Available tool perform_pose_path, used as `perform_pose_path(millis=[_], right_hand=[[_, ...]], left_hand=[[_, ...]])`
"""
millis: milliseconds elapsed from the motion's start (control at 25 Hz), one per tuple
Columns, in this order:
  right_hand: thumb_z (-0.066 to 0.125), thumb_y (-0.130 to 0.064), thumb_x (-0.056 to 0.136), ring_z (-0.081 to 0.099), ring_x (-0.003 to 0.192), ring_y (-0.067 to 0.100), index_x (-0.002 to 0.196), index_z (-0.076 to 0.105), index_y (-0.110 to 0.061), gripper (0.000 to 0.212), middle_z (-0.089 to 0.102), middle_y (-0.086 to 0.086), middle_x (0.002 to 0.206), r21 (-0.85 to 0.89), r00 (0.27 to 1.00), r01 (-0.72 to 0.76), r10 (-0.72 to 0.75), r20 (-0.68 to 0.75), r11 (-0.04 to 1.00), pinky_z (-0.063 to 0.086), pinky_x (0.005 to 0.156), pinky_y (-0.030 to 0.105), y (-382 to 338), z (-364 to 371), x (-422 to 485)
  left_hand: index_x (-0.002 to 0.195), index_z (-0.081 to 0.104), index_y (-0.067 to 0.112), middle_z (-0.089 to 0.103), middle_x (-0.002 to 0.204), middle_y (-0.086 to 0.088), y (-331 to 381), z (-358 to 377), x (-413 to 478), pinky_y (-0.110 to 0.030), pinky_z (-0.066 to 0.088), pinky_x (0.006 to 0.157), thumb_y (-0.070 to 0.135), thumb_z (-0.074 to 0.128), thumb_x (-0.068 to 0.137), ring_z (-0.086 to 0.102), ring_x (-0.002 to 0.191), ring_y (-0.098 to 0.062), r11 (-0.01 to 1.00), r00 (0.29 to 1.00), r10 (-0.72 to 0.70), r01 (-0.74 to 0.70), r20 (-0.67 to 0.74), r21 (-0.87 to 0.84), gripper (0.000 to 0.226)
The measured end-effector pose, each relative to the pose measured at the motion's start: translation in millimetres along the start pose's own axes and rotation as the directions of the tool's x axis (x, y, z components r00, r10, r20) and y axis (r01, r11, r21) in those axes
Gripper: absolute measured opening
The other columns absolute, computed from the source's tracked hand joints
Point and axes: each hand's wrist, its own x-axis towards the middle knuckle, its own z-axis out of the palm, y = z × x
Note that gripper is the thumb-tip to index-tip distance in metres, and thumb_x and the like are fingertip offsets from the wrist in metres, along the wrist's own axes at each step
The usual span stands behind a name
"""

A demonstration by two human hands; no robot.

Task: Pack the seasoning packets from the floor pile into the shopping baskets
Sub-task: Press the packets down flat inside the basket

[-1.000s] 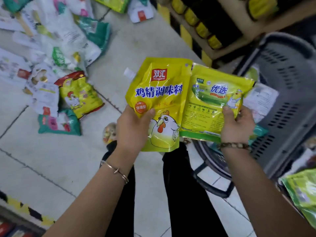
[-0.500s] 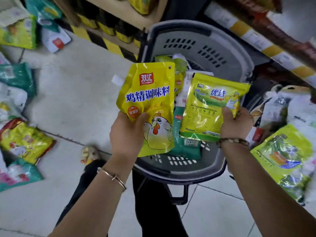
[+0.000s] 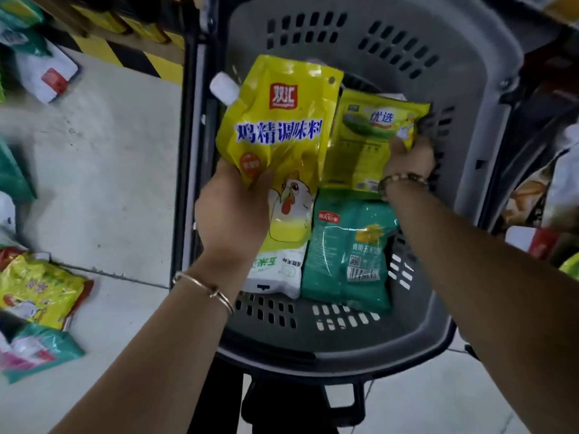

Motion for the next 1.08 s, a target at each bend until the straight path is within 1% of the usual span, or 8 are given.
perform_pose_path(millis=[160, 320, 520, 640, 720, 840, 960, 1080], right_hand=[[0.047, -0.020, 0.096, 0.054, 0.113, 0.030, 0.136, 0.040, -0.009, 0.042, 0.056, 0.015, 0.126, 0.027, 1.000, 0.001, -0.002, 0.031, 1.000, 0.043, 0.084, 0.032, 10, 16, 1], [0.053, -0.005, 0.087, 0.041, 0.129, 0.030, 0.138, 0.035, -0.007, 0.055, 0.039, 0.016, 0.141, 0.053, 0.987, 0.158, -0.159, 0.019, 0.986, 0.035, 0.106, 0.036, 13, 7, -8], [0.063, -0.018, 0.083, 0.033, 0.133, 0.032, 0.137, 0.039, -0.008, 0.060, 0.035, 0.016, 0.144, -0.130, 0.899, 0.438, -0.431, 0.081, 0.890, 0.030, 0.108, 0.044, 21, 4, -27], [0.058, -0.030, 0.087, 0.022, 0.139, 0.030, 0.145, 0.028, -0.015, 0.067, 0.022, 0.012, 0.153, -0.219, 0.852, 0.520, -0.482, 0.206, 0.825, 0.020, 0.112, 0.046, 22, 11, -31], [0.049, -0.041, 0.089, 0.015, 0.141, 0.029, 0.148, 0.016, -0.020, 0.071, 0.013, 0.009, 0.156, -0.338, 0.821, 0.569, -0.501, 0.273, 0.750, 0.014, 0.113, 0.048, 26, 17, -38], [0.023, -0.054, 0.088, -0.003, 0.144, 0.027, 0.148, -0.004, -0.027, 0.072, -0.008, 0.006, 0.157, -0.451, 0.790, 0.610, -0.458, 0.407, 0.652, 0.001, 0.114, 0.050, 36, 29, -42], [0.017, -0.059, 0.090, -0.027, 0.137, 0.021, 0.135, -0.032, -0.035, 0.071, -0.037, -0.001, 0.145, -0.462, 0.767, 0.629, -0.400, 0.502, 0.625, -0.013, 0.109, 0.052, 48, 42, -36], [0.020, -0.060, 0.091, -0.031, 0.136, 0.020, 0.126, -0.042, -0.037, 0.075, -0.047, -0.003, 0.137, -0.453, 0.758, 0.636, -0.396, 0.519, 0.624, -0.019, 0.104, 0.051, 50, 50, -28]], left_hand=[[0.110, 0.053, 0.006, 0.067, 0.103, -0.018, 7, 28, 11, -0.036, 0.032, 0.064, 0.037, 0.059, 0.090, 0.059, 0.093, -0.042, 0.992, 0.998, 0.062, -0.065, 0.028, 0.112, 0.037], [0.126, 0.048, 0.001, 0.063, 0.115, -0.020, 18, 63, 42, -0.038, 0.038, 0.074, 0.030, 0.056, 0.093, 0.056, 0.106, -0.039, 0.995, 0.998, 0.041, -0.045, 0.051, 0.086, 0.045], [0.119, 0.049, 0.005, 0.060, 0.121, -0.015, 10, 92, 85, -0.034, 0.038, 0.077, 0.028, 0.053, 0.095, 0.055, 0.113, -0.036, 0.998, 0.993, -0.061, 0.058, 0.101, 0.036, 0.033], [0.127, 0.043, 0.007, 0.054, 0.129, -0.012, 7, 94, 92, -0.033, 0.038, 0.081, 0.023, 0.059, 0.092, 0.052, 0.118, -0.033, 0.990, 0.987, -0.131, 0.135, 0.089, -0.036, 0.042], [0.143, 0.031, 0.010, 0.035, 0.146, -0.013, 5, 91, 76, -0.032, 0.034, 0.104, 0.014, 0.062, 0.087, 0.036, 0.135, -0.027, 0.989, 0.997, 0.057, -0.050, 0.046, -0.136, 0.064], [0.152, 0.009, 0.013, 0.001, 0.158, -0.016, -10, 104, 34, -0.040, 0.002, 0.118, 0.026, 0.049, 0.095, -0.001, 0.146, -0.030, 0.892, 0.906, 0.376, -0.411, 0.197, 0.190, 0.070], [0.152, -0.003, 0.022, -0.010, 0.159, -0.013, -28, 123, 28, -0.045, -0.012, 0.114, 0.037, 0.031, 0.100, -0.013, 0.145, -0.032, 0.783, 0.872, 0.335, -0.469, 0.358, 0.409, 0.064], [0.151, -0.008, 0.024, -0.014, 0.158, -0.015, -31, 132, 37, -0.048, -0.013, 0.113, 0.036, 0.031, 0.100, -0.014, 0.144, -0.035, 0.755, 0.867, 0.321, -0.478, 0.382, 0.449, 0.065]])
